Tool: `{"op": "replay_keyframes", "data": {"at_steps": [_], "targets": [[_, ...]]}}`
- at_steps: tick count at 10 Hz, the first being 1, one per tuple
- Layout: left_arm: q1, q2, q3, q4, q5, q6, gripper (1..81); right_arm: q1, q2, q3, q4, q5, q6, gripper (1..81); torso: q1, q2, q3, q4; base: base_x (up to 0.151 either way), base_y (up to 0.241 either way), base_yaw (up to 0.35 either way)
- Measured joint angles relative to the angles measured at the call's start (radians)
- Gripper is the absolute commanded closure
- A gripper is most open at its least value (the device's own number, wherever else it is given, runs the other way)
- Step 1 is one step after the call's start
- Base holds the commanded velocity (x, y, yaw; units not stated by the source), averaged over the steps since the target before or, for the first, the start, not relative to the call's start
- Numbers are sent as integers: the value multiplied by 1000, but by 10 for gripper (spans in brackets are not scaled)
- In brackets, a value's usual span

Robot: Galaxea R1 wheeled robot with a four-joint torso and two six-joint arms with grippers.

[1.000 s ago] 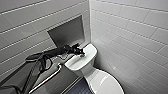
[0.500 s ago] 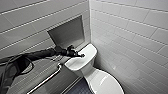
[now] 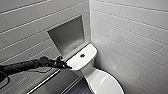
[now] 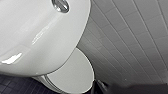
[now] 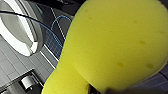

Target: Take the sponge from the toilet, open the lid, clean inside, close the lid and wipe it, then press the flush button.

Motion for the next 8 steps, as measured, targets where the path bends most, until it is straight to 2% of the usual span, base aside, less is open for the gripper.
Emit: {"op": "replay_keyframes", "data": {"at_steps": [2,6,8], "targets": [[98,-65,37,51,0,0,811,9,2,-12,1,-1,0,811,0,0,0,0,0,0,0],[291,-84,68,144,-16,0,811,11,2,-17,1,0,0,811,-1,0,58,0,0,0,0],[407,-76,66,206,-55,1,811,7,6,-18,1,-6,0,811,-1,-1,65,0,0,0,0]]}}
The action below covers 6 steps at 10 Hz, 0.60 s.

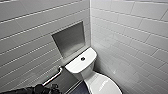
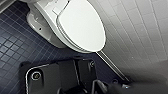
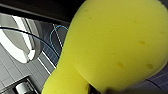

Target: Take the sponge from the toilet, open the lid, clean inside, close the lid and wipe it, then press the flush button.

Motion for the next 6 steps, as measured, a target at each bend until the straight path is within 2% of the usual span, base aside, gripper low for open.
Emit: {"op": "replay_keyframes", "data": {"at_steps": [3,6], "targets": [[165,38,-58,73,-44,0,811,0,8,-23,0,0,0,811,0,0,0,0,0,0,0],[343,133,-209,140,-101,2,811,0,30,-63,1,-1,0,811,0,0,0,0,0,0,0]]}}
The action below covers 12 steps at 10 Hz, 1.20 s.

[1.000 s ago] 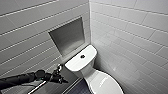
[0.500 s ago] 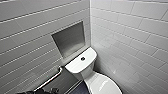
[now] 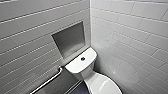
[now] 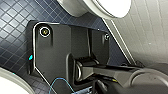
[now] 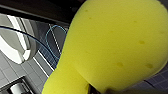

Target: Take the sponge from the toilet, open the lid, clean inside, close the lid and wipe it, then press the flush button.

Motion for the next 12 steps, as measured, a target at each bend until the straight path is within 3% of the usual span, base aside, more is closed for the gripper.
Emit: {"op": "replay_keyframes", "data": {"at_steps": [3,8,12], "targets": [[135,125,-183,36,-88,9,811,0,13,-14,0,0,1,811,0,0,0,0,0,0,0],[311,288,-374,40,-367,8,811,0,17,-26,0,27,7,811,-1,-1,1,0,0,0,0],[349,434,-616,40,-421,9,811,0,47,-82,0,29,9,811,-2,-2,1,0,0,0,0]]}}
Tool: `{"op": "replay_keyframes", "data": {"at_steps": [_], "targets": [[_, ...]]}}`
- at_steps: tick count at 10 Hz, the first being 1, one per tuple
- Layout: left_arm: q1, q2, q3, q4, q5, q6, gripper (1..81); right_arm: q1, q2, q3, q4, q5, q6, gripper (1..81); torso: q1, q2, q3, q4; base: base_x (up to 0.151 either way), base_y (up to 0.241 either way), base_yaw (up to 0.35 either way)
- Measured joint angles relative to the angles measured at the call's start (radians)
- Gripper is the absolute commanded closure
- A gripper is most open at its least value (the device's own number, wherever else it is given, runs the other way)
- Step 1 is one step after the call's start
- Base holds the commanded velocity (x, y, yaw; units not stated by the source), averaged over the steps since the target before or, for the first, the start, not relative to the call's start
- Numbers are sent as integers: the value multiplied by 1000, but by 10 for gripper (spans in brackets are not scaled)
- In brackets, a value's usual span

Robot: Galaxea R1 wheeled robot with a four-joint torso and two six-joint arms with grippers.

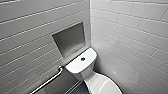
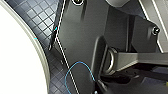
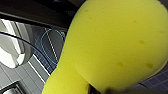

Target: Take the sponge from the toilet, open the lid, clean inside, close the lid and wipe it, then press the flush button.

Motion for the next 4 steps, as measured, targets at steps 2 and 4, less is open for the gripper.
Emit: {"op": "replay_keyframes", "data": {"at_steps": [2,4], "targets": [[27,86,-103,1,-3,0,811,0,14,-27,0,0,-1,811,0,0,0,0,0,0,0],[54,159,-171,31,-2,4,811,0,19,-31,0,-3,-1,811,0,0,0,0,0,0,0]]}}
